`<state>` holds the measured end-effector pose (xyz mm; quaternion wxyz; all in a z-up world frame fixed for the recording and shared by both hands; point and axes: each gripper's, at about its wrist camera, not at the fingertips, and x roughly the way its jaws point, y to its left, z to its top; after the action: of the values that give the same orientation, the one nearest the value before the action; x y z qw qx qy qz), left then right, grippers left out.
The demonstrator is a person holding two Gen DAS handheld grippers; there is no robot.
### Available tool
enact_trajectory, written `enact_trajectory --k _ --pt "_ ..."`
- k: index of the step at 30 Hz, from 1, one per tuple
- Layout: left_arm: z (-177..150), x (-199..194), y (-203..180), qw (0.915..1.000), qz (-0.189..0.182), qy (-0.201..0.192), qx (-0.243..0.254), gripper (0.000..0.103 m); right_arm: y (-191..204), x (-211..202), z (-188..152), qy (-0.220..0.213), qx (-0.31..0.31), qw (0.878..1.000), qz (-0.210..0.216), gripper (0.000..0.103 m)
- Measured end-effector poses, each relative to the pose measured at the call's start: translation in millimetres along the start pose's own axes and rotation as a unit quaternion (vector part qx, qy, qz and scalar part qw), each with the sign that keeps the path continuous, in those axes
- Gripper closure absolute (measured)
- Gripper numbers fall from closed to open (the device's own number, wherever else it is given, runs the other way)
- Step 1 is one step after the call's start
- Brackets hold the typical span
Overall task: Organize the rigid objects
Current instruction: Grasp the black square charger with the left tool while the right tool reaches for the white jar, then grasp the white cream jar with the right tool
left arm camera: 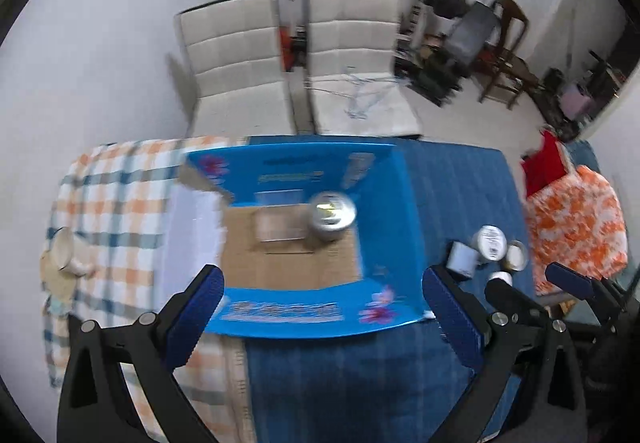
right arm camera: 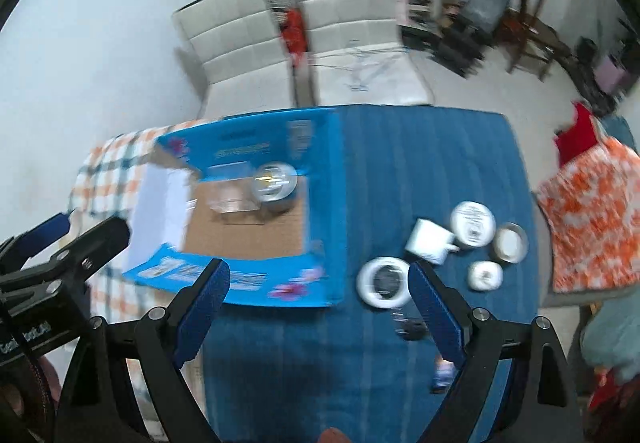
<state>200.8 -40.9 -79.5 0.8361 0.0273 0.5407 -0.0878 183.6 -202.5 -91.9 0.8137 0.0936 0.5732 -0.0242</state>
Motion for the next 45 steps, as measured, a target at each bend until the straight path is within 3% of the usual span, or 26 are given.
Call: enact_trajectory --k 6,10,19,27,29,30,32,38,45 --pt "9 49 -89 0.9967 -0.035 0.033 0.065 0.001 -113 19 1 0.023 0.083 0.995 -0.055 0.01" --pt "11 88 -141 0.9918 -0.034 0.054 0.11 0.001 -177 40 -2 0.045 0.126 0.988 -0.083 0.01" --pt "-9 199 -223 0.9707 -0.03 0.154 0.182 0.001 -256 102 -28 0.091 0.177 0.975 -0.097 0.01" --pt "-25 279 -249 0.9508 0.002 0.235 0.202 0.005 -283 136 -39 0.116 0.197 0.97 -0.089 0.01" --pt "-29 292 -249 0.9478 -0.005 0.253 0.194 0.044 -286 140 -38 0.117 0.198 0.969 -0.085 0.01" --pt "-30 294 -248 0.9473 -0.013 0.259 0.187 0.044 -287 142 -37 0.117 0.197 0.97 -0.081 0.01" --pt "-28 292 -250 0.9498 -0.011 0.248 0.19 0.051 -286 144 -31 0.117 0.193 0.971 -0.076 0.01" --pt "-2 300 -222 0.9644 -0.017 0.235 0.12 0.052 -268 160 -6 0.113 0.167 0.978 -0.045 0.01" --pt "20 310 -210 0.9666 -0.01 0.235 0.102 0.051 -238 209 24 0.137 0.125 0.983 0.0 0.01"
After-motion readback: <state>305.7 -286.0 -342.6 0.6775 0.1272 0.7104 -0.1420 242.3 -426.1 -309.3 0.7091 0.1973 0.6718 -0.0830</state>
